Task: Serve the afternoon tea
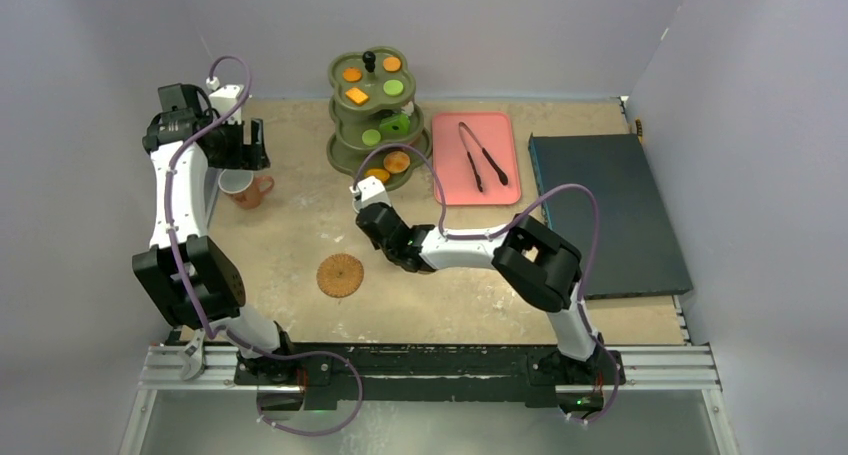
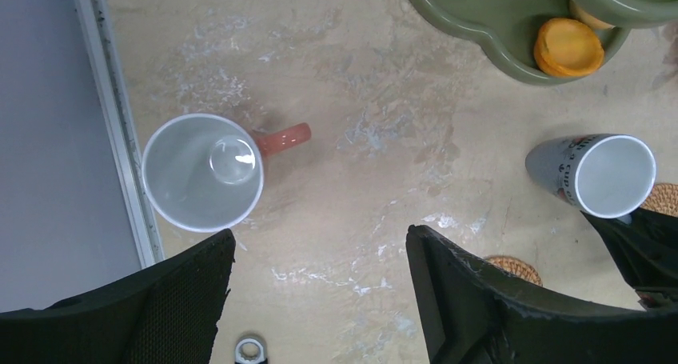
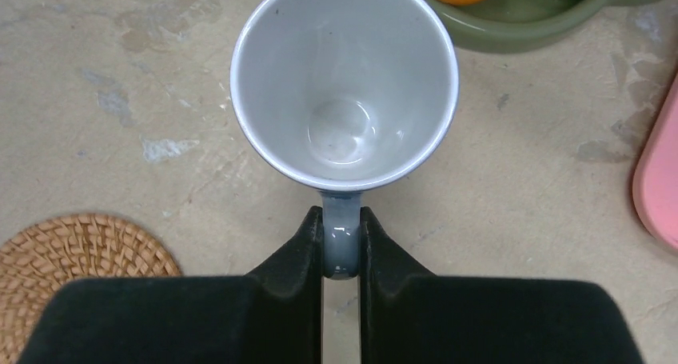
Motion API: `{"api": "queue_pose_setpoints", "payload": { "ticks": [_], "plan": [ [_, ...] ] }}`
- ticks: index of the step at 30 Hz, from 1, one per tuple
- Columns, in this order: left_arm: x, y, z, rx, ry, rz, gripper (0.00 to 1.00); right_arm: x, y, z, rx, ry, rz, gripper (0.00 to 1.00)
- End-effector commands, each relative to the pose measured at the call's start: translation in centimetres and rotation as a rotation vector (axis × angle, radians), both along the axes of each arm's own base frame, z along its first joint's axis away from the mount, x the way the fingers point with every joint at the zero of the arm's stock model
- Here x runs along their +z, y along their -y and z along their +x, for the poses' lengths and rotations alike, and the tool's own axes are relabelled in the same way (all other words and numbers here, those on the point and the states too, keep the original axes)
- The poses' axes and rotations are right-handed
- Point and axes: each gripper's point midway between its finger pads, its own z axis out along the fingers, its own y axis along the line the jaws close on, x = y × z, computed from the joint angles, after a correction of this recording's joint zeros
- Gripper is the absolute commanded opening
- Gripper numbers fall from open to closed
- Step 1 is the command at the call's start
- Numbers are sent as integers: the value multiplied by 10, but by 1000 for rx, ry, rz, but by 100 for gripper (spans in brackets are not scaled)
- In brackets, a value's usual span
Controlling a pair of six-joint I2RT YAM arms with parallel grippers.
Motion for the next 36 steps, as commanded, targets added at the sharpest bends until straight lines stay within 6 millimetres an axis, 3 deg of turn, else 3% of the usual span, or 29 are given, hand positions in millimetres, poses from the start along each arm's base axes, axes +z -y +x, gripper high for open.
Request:
{"api": "queue_pose_setpoints", "payload": {
  "ticks": [1,3,8,18,21,29,36],
  "plan": [
    [11,6,-1,-43,46,-1,77,41,8,3,8,81,14,5],
    [11,6,0,-45,46,-3,77,42,10,2,31,86,12,0],
    [11,4,-1,-50,49,15,77,53,11,-1,81,109,25,0],
    [14,6,-3,-57,68,18,76,108,33,-10,70,148,145,0],
    [16,7,-4,-65,73,20,76,105,48,-20,62,117,143,0],
    [14,10,-4,-87,59,2,75,69,100,-54,6,6,122,0],
    [16,12,-5,-100,64,1,75,55,121,-68,-18,-33,127,0]
  ]
}}
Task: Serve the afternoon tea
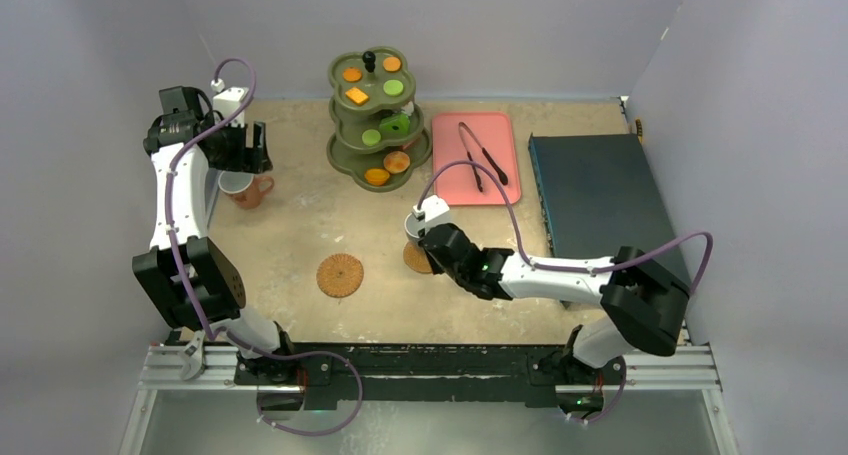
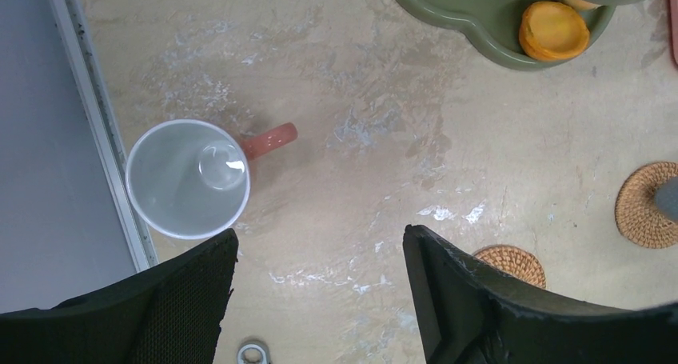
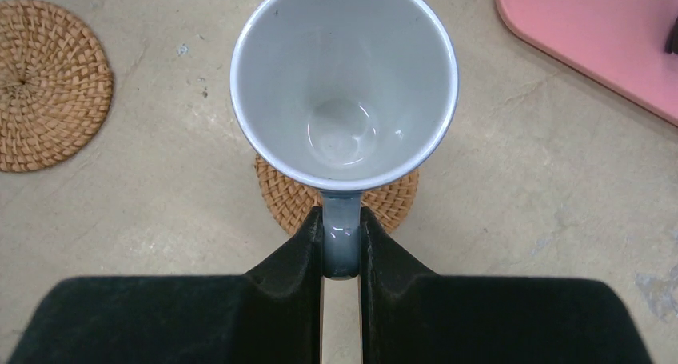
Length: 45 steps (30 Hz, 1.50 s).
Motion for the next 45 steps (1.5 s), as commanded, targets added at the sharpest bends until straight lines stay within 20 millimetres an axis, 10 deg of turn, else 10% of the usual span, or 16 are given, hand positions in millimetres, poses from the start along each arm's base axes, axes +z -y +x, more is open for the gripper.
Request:
{"api": "queue_pose_setpoints", "payload": {
  "ticks": [1,38,45],
  "plan": [
    [21,5,-2,-46,60,8,75,26,-2,4,-44,32,110,0],
    [26,3,-4,-74,63,41,74,-10,9,-17,-44,-32,110,0],
    [31,-4,-4,-76,67,93,75,-2,10,-18,-47,-17,119,42]
  ]
}}
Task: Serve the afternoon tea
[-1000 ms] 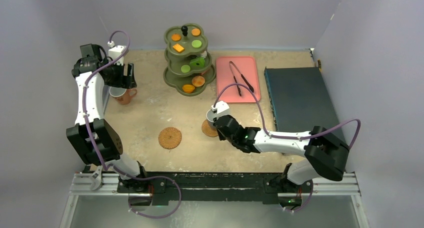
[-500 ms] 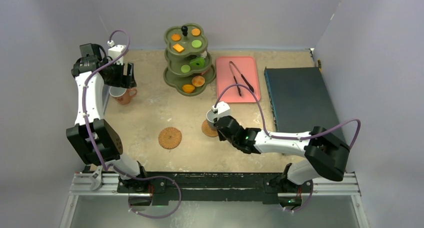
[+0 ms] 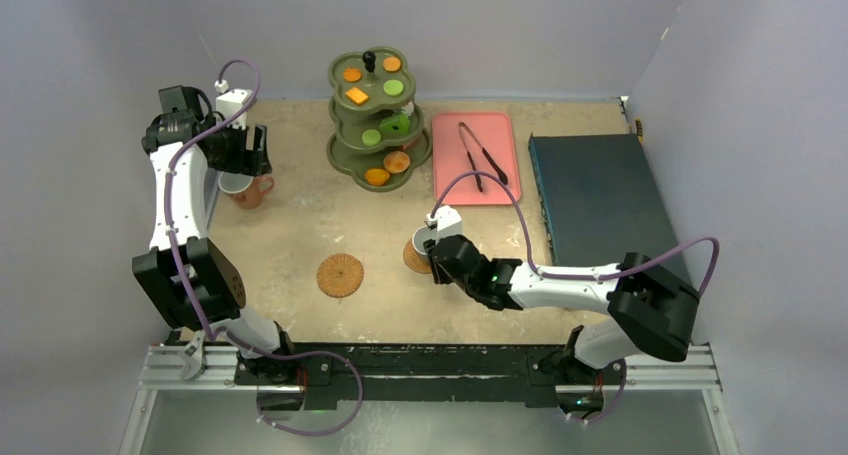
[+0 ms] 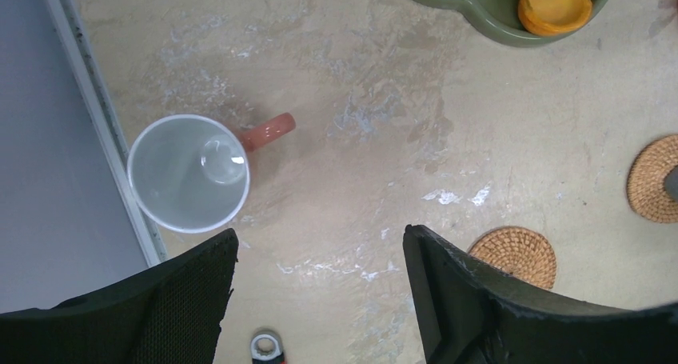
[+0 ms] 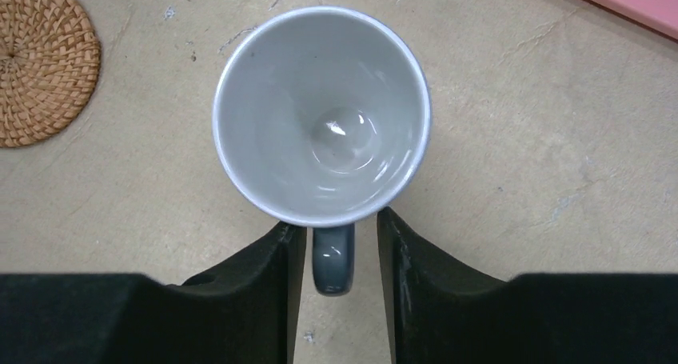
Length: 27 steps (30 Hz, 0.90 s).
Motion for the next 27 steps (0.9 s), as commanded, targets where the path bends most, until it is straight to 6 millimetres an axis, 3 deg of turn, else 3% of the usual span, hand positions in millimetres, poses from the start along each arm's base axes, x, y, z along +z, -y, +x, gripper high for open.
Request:
{"api": "queue_pose_setpoints", "payload": {
  "ticks": [1,5,8,15,21,27],
  "plan": [
    [31,-9,3,-21,82,86,76,24,-8,3,-10,45,75,45],
    [27,-27,9,-23,56,156,76,50,-11,5,-10,75,105,56],
    [24,-51,19,8,44,196,75,71,-11,7,-12,101,121,60],
    [-14,-109,37,135,-27,250,71,110,-19,10,-8,152,154,66],
    [-39,-145,48,265,-68,251,63,123,-27,8,12,183,148,67],
    [-58,-139,61,279,-69,156,59,125,-34,6,41,175,134,67]
  ]
}}
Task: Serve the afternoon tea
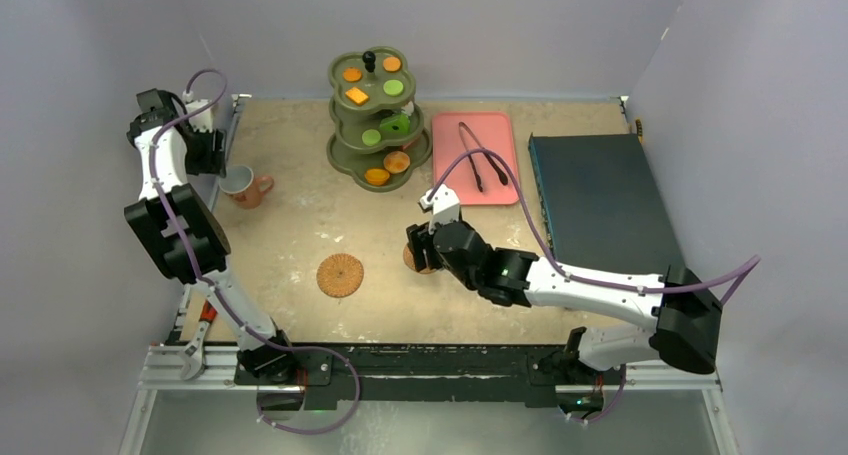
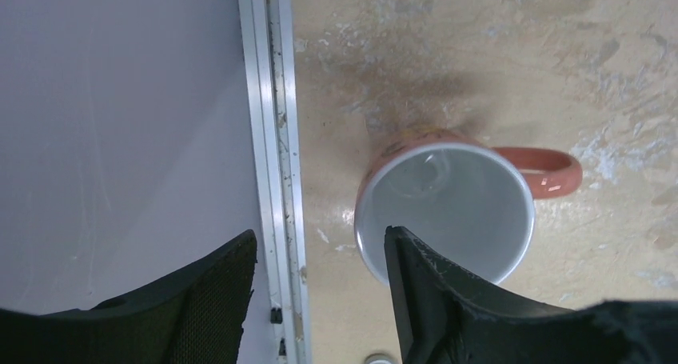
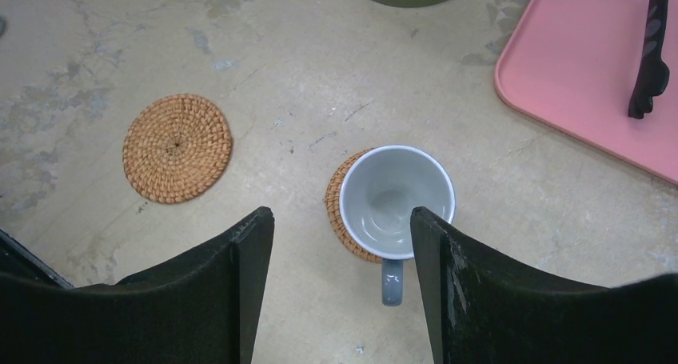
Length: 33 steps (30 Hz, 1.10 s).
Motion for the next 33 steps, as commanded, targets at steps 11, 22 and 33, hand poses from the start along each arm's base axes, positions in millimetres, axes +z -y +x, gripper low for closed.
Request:
{"api": "queue_pose_setpoints", "payload": {
  "ticks": [11,22,33],
  "plan": [
    [-36,8,23,44,23,-133,32,36,-11,9,0,48,-1,65],
    [-54,51,11,-56,-29,-199,0,37,-20,9,14,48,14,63],
    [-54,184,-26,-352,-107,-188,0,11,-49,12,89,42,8,63]
  ]
}}
